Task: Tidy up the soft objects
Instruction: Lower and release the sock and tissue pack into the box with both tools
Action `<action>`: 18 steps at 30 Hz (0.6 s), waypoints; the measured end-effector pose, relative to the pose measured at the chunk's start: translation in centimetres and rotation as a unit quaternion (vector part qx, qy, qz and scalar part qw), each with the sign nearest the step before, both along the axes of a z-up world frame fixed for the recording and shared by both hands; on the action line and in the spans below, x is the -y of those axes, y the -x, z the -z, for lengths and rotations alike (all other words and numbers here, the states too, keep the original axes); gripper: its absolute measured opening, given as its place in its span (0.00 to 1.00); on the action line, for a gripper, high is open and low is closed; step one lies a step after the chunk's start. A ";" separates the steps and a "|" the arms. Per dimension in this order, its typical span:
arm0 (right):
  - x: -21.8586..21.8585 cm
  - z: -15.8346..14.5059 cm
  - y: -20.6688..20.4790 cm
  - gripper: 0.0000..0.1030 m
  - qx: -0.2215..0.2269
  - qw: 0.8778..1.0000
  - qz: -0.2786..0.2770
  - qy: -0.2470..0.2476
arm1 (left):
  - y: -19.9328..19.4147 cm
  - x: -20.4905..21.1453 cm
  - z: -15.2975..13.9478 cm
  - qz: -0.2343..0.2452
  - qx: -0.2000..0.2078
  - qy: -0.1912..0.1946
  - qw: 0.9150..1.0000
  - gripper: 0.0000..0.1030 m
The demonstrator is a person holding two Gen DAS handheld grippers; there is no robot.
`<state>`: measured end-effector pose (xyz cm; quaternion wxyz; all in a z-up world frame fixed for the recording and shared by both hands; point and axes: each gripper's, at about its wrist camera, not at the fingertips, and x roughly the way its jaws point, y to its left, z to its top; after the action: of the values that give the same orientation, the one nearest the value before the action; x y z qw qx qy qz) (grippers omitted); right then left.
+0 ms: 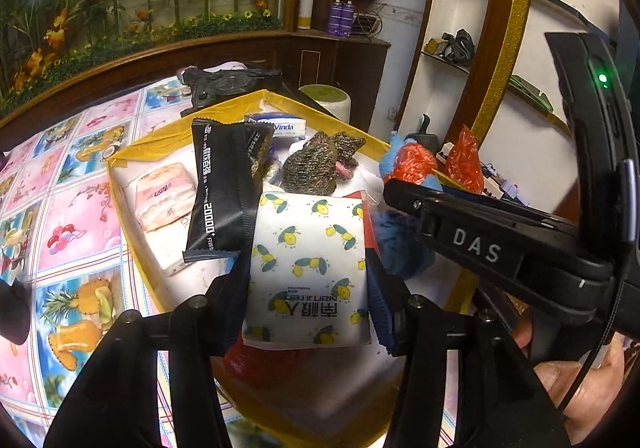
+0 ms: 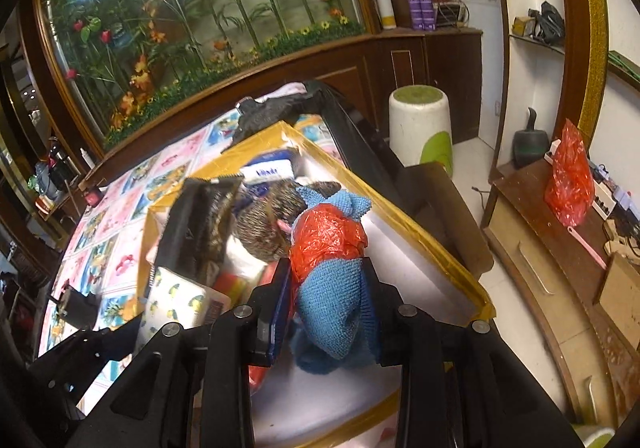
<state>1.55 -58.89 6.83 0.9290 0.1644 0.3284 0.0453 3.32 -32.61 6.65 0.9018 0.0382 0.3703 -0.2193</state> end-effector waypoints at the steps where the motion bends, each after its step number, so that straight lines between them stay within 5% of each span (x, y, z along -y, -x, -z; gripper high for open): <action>1: -0.1 0.0 -0.5 0.33 -0.003 1.000 0.000 0.000 | 0.0 0.1 0.1 0.001 0.002 0.001 1.000 0.49; 8: -0.6 0.3 -3.5 0.37 -0.014 1.000 -0.001 0.019 | 0.8 0.7 0.7 0.010 0.032 -0.017 0.999 0.52; 12: -1.3 0.3 -3.4 0.78 -0.005 1.000 0.002 0.028 | 1.2 1.0 0.6 0.014 0.046 -0.030 0.998 0.64; 18: -1.4 -0.2 -1.3 0.81 0.027 0.999 0.018 0.037 | 1.4 0.9 0.1 0.013 0.039 -0.026 0.999 0.66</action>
<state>2.84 -57.53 7.03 0.9437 0.1348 0.3014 0.0205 1.90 -33.46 6.55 0.9114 0.0749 0.3399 -0.2196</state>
